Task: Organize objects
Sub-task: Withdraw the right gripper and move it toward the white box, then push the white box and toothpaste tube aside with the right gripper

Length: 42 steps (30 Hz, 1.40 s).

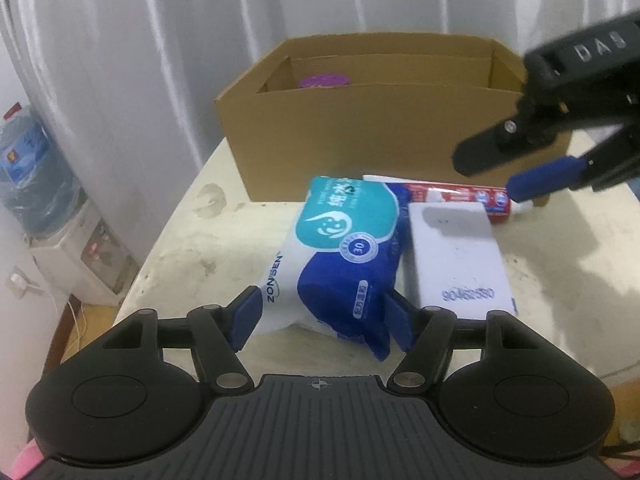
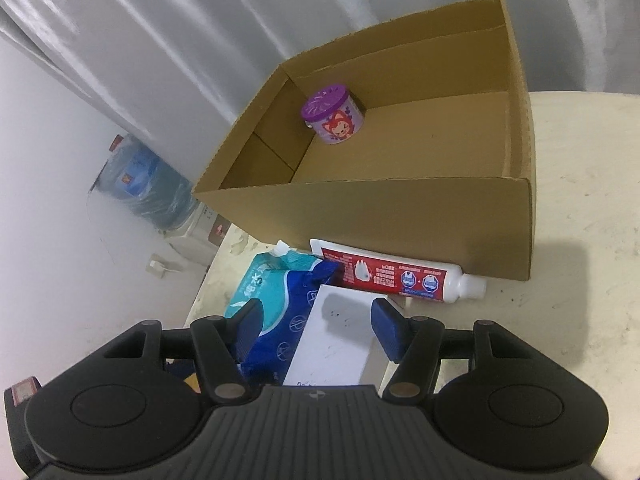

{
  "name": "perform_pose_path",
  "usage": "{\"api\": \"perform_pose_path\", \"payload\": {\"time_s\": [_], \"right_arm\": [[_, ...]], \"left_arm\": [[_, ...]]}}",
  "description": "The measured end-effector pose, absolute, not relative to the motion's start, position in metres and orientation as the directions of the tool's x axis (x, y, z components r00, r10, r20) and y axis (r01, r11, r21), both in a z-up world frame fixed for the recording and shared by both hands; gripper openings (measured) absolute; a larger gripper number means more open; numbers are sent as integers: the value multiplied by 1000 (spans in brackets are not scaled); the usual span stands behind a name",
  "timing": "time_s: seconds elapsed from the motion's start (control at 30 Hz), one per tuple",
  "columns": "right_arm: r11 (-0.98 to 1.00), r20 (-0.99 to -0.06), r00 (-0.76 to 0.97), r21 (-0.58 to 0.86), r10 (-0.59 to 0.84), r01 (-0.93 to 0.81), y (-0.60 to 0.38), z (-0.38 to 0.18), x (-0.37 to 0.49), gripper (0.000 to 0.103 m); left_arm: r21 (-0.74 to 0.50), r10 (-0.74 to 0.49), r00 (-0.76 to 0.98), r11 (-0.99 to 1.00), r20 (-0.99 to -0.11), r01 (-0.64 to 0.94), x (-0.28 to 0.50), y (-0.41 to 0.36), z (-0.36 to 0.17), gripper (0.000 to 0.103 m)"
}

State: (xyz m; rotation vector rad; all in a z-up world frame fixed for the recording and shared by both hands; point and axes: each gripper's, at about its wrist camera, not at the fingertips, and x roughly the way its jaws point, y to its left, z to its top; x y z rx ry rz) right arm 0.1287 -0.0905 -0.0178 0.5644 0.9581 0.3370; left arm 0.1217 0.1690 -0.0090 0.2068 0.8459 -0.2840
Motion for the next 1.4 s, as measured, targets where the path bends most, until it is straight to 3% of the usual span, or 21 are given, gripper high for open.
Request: {"api": "perform_pose_path", "payload": {"time_s": [0.5,0.63,0.9,1.13,1.4], "right_arm": [[827,-686,539,561,489,-35,-79,-30,143,63],[826,-688,539,564,486,-24,-81,-31,142,63],[785,-699,509,616,502,71,-99,-43,134,64],[730,-706,429,669,563,141,-100,-67,136,64],[758,-715,400,648,573,73,-73,-61,138,67]], "left_arm": [[92,-84,643,967,-762,236,142,191,-4,69],[21,-154,640,966,-752,256,127,202,11,71],[-315,-480,516,871,-710,376,110,194,32,77],[-360,-525,434,839,-732,408,112,166,18,77],[-344,-514,427,843,-744,415,114,164,12,77]]}}
